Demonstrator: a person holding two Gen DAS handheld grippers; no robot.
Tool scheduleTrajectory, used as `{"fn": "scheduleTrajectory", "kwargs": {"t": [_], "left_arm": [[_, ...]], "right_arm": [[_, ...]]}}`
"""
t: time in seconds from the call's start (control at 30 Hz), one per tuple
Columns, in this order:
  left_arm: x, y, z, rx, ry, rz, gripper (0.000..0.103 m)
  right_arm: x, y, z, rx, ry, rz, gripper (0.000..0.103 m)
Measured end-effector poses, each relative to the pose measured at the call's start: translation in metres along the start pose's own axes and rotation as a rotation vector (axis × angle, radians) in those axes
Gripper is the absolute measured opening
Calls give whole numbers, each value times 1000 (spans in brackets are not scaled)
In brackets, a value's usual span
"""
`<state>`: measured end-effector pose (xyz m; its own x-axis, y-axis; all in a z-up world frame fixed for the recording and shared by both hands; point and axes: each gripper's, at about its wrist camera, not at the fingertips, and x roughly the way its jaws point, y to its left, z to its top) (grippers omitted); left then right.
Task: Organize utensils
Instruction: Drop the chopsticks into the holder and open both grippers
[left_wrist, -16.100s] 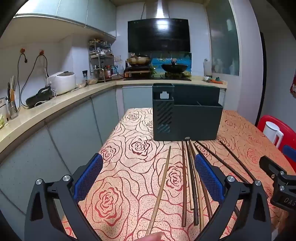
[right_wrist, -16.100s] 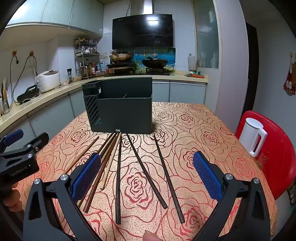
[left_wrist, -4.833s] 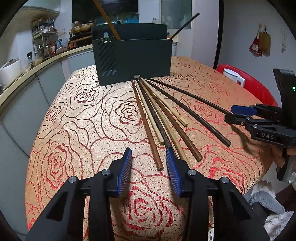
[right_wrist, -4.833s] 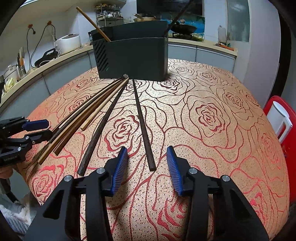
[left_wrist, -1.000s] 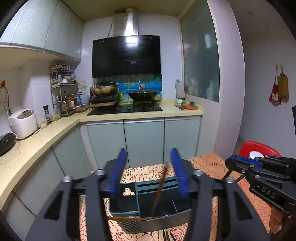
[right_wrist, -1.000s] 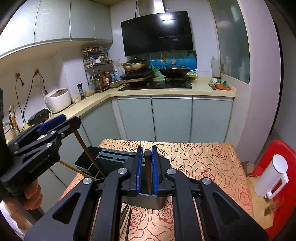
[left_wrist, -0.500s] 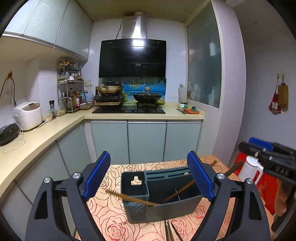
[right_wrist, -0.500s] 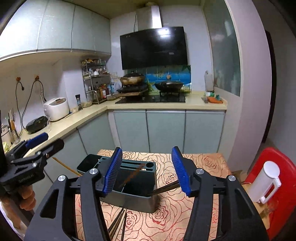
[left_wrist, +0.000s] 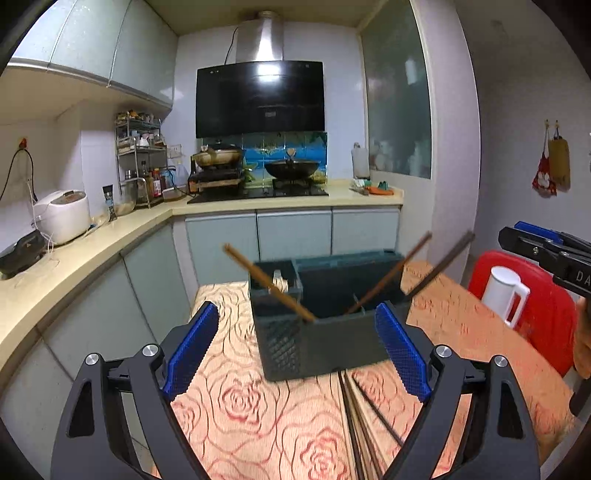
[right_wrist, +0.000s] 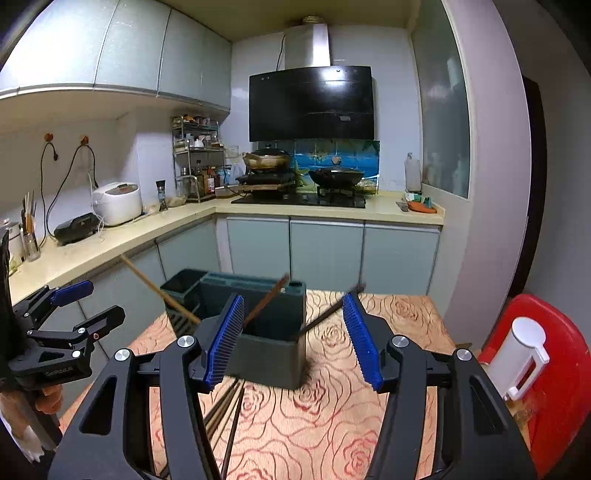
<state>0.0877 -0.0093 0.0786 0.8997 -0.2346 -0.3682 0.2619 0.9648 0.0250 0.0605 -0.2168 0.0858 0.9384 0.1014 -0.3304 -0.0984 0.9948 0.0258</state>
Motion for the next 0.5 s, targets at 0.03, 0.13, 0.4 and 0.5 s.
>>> {"fn": "scheduleTrajectory", "kwargs": {"t": [0.03, 0.13, 0.4, 0.5], "left_arm": [[-2, 0, -5, -2, 4, 1, 84], [-8, 0, -24, -3, 17, 10, 84], [-15, 6, -75, 4, 90, 34, 84], [-15, 7, -90, 10, 116, 38, 84]], "right_arm": [[-1, 1, -8, 1, 5, 0, 54], [-3, 5, -25, -7, 20, -6, 54], [-5, 14, -79, -37, 94, -16, 55], [-7, 20, -101, -51, 130, -13, 55]]}}
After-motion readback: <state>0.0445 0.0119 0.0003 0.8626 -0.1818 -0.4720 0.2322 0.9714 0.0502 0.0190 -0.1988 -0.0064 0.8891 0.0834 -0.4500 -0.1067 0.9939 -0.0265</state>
